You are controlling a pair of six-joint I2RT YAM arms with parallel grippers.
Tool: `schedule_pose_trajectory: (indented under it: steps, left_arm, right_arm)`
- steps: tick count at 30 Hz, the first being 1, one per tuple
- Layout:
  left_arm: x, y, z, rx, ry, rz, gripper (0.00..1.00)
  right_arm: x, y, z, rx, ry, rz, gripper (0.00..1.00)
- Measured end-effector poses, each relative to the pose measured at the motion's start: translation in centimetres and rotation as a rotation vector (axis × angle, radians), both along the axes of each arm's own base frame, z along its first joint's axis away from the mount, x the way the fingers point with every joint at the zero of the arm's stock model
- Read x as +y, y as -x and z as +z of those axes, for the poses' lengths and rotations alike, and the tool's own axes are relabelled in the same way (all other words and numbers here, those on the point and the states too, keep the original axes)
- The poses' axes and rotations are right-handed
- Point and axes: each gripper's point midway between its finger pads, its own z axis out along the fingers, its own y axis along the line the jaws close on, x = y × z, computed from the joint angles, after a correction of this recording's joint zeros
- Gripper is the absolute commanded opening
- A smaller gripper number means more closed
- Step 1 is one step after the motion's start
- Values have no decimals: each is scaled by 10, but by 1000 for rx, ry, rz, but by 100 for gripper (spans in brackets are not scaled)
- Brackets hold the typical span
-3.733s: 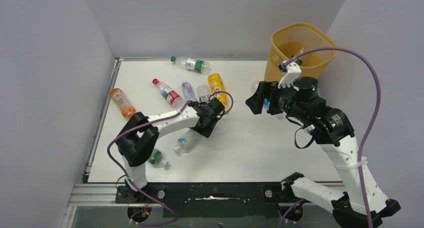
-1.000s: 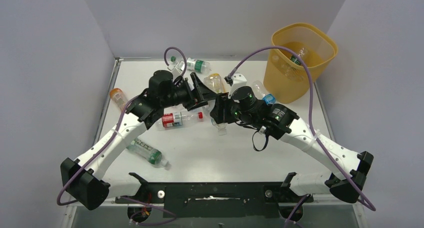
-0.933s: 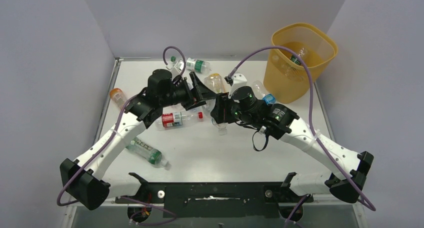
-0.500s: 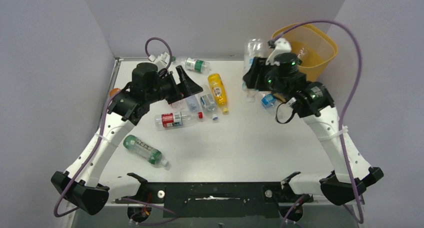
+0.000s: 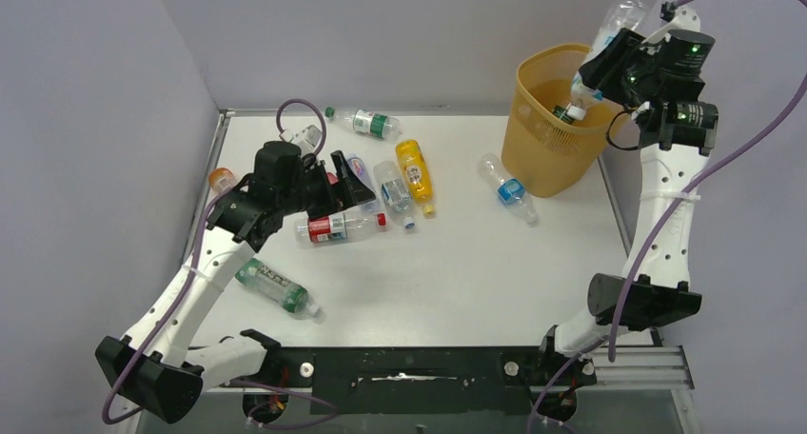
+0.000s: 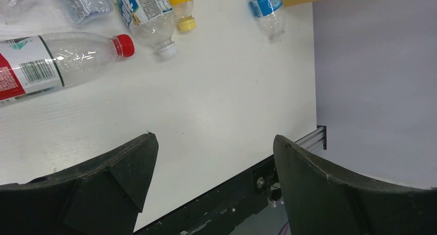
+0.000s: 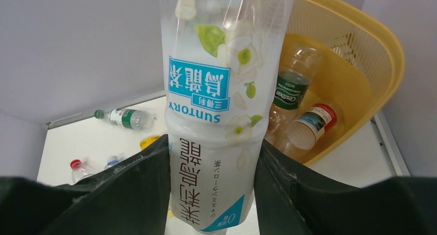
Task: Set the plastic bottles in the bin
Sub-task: Place the plastic bottle in the trash bin, then pick up the plastic bottle at the center of the board.
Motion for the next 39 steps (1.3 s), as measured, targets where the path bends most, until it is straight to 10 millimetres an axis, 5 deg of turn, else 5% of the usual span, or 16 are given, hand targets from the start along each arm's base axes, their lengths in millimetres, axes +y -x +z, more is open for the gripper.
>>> schedule_pose_trajectory:
  steps: [5, 9, 12, 24, 29, 36, 39]
  left_arm:
    - [7, 4, -8, 10, -23, 9, 83]
    - [11, 4, -13, 16, -39, 12, 83]
    - [13, 4, -17, 24, -51, 14, 83]
    - [29, 1, -48, 76, -183, 21, 84]
    - [39, 0, -69, 117, -275, 21, 84]
    - [53, -8, -96, 154, -402, 23, 84]
    - [56, -14, -110, 185, -449, 18, 84]
  right_arm:
    - [-41, -27, -29, 57, -79, -42, 53]
    - [-53, -45, -43, 80, -122, -32, 86]
    - [-53, -55, -43, 77, -139, -3, 97]
    - [-40, -40, -30, 50, -130, 61, 99]
    - [-15, -10, -28, 55, -120, 104, 99]
    - [76, 47, -30, 50, -102, 308, 99]
    - [93, 68, -38, 63, -104, 351, 99]
